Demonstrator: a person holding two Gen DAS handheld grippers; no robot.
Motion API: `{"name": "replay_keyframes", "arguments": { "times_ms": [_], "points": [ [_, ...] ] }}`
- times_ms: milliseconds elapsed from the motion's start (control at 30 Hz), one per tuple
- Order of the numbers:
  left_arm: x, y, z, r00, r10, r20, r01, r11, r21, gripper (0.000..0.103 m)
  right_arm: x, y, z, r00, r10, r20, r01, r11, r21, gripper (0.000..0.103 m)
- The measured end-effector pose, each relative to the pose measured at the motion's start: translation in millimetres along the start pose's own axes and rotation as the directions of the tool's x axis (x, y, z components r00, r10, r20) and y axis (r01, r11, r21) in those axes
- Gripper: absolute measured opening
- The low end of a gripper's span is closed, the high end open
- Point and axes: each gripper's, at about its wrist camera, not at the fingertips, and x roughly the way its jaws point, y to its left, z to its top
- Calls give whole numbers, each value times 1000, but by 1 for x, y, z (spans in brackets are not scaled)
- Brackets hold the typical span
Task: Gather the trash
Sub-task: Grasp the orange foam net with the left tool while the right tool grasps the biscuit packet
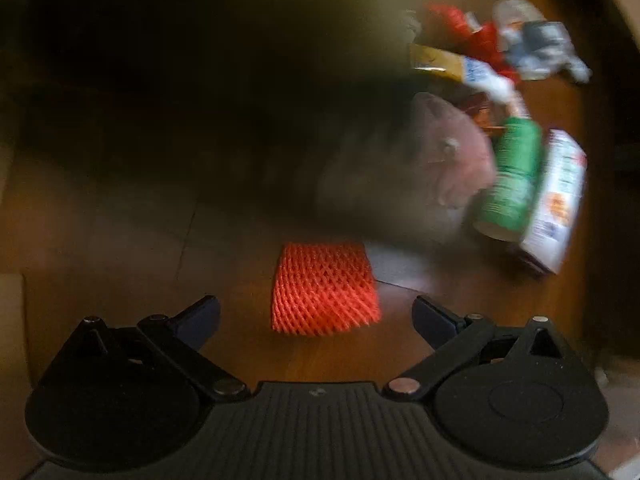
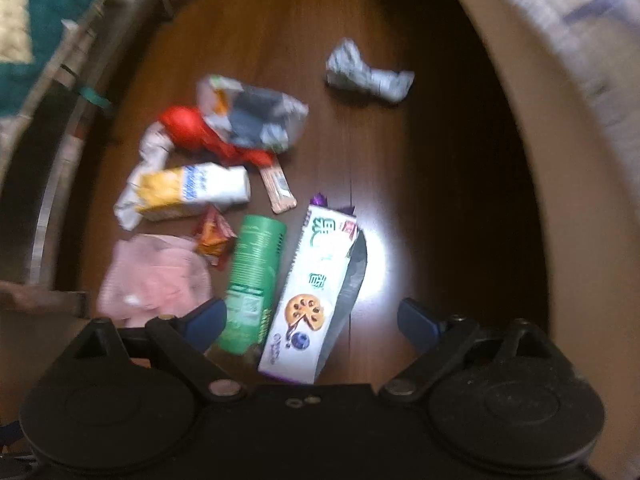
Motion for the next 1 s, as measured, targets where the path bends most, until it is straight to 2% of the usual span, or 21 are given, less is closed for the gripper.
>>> {"name": "replay_keyframes", "arguments": {
  "times_ms": [100, 267, 500, 600, 767, 800, 833, 867, 933, 1000],
  "points": [
    [42, 3, 5, 999, -8, -45, 5, 998, -60, 103, 44, -4, 3, 999, -20, -25, 21, 999, 29, 91],
    [88, -3, 10, 996, -30, -83, 24, 998, -62, 102, 90, -12, 6, 998, -31, -61, 36, 997, 75, 91],
    [115, -6, 5, 993, -54, -105, 49, 998, -45, 99, 119, -14, 5, 995, -20, -93, 29, 995, 99, 91],
    [121, -6, 4, 993, -43, -106, 39, 998, -42, 98, 125, -16, 3, 995, -12, -100, 24, 993, 114, 87],
    [125, 2, 6, 995, -19, -95, 11, 996, -87, 91, 132, -22, 1, 992, 14, -122, 7, 986, 167, 67],
    [126, 3, 6, 996, -12, -92, 4, 996, -89, 89, 132, -23, 0, 992, 19, -125, 3, 984, 179, 66],
    [126, 4, 5, 996, -11, -88, 3, 996, -94, 79, 132, -23, 0, 992, 25, -126, -2, 983, 185, 60],
    [123, 7, 7, 997, -11, -79, 3, 995, -101, 76, 132, -24, -1, 991, 34, -126, -10, 982, 188, 55],
    [120, 7, 5, 998, -10, -68, 2, 994, -105, 73, 131, -25, -2, 992, 40, -122, -17, 983, 185, 51],
    [119, 5, 6, 999, -9, -49, 5, 996, -86, 65, 129, -26, -5, 993, 38, -115, -17, 984, 178, 49]
  ]
}}
